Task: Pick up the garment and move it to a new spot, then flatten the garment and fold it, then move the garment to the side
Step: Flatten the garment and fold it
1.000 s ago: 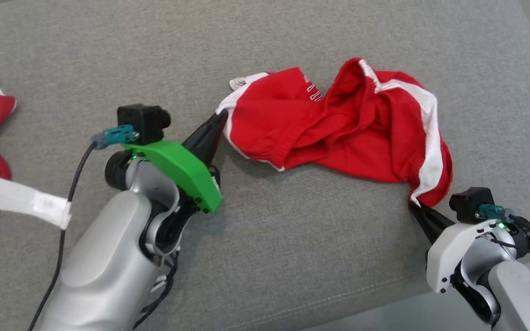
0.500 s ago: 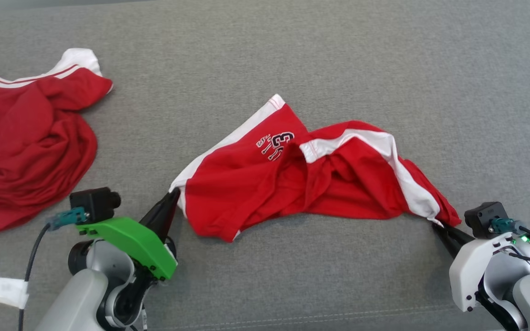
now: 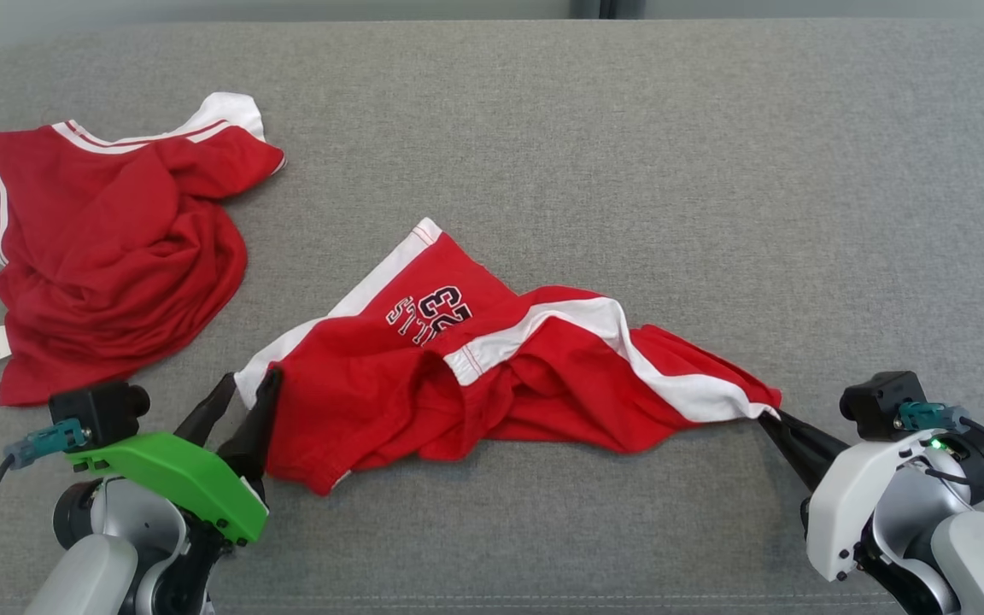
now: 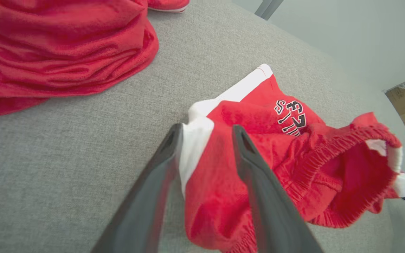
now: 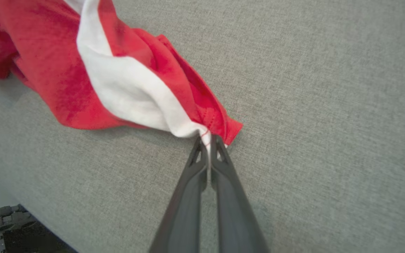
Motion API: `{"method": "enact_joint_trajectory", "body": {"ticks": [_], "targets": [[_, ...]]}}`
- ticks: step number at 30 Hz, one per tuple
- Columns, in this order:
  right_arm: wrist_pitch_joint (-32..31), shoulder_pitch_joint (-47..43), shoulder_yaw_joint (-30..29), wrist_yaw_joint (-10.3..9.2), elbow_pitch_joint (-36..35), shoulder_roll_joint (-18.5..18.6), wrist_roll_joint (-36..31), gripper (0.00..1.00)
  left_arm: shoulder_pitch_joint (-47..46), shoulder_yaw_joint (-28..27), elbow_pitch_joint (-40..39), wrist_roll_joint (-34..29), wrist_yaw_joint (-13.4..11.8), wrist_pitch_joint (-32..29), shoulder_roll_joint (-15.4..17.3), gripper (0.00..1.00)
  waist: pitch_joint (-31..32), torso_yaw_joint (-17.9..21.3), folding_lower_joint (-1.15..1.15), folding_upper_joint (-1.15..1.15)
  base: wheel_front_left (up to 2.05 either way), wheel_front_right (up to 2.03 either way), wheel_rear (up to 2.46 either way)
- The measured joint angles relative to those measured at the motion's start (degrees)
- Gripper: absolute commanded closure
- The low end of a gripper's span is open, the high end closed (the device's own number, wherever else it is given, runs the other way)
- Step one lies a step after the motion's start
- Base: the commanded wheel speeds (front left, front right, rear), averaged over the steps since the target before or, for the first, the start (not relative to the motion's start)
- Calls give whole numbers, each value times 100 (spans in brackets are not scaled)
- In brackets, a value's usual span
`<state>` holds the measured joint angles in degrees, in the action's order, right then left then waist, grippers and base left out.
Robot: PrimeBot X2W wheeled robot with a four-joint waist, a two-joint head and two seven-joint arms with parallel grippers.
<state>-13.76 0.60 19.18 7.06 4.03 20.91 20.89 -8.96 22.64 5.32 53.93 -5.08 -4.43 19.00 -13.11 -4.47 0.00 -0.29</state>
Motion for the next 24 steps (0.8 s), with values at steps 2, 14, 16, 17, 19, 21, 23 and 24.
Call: {"method": "enact_joint_trajectory", "body": {"ticks": [2,14,16,17,19,21,23,24], "targets": [[-26,-7,14,0,0,5,34,100,0,8,-85,-5,0,3,-3,0,11,39,0,0,0,0,0],[-37,-29,46,0,-119,245,-83,0,238,-64,-950,-93,-56,45,125,0,54,202,0,0,0,0,0],[1,-36,16,-2,-137,269,-124,0,264,-32,-1174,-44,-56,31,79,0,58,207,0,0,0,0,0],[20,-49,-2,-9,-156,266,-131,0,279,-11,-1279,-8,-56,-15,42,0,60,211,0,0,0,0,0],[78,-106,-37,-47,-189,263,-131,0,352,82,-1452,43,-56,-77,-15,0,63,220,0,0,0,0,0],[171,-161,-81,-89,-229,247,-131,0,450,194,-1594,65,-56,-163,-29,0,64,233,0,0,0,0,0],[268,-225,-123,-119,-319,187,-118,0,575,246,-1724,66,-57,-213,-26,0,63,251,0,0,0,0,0],[272,-253,-112,-118,-353,136,-110,0,637,244,-1780,68,-63,-229,-24,0,62,266,0,0,0,0,0]]}}
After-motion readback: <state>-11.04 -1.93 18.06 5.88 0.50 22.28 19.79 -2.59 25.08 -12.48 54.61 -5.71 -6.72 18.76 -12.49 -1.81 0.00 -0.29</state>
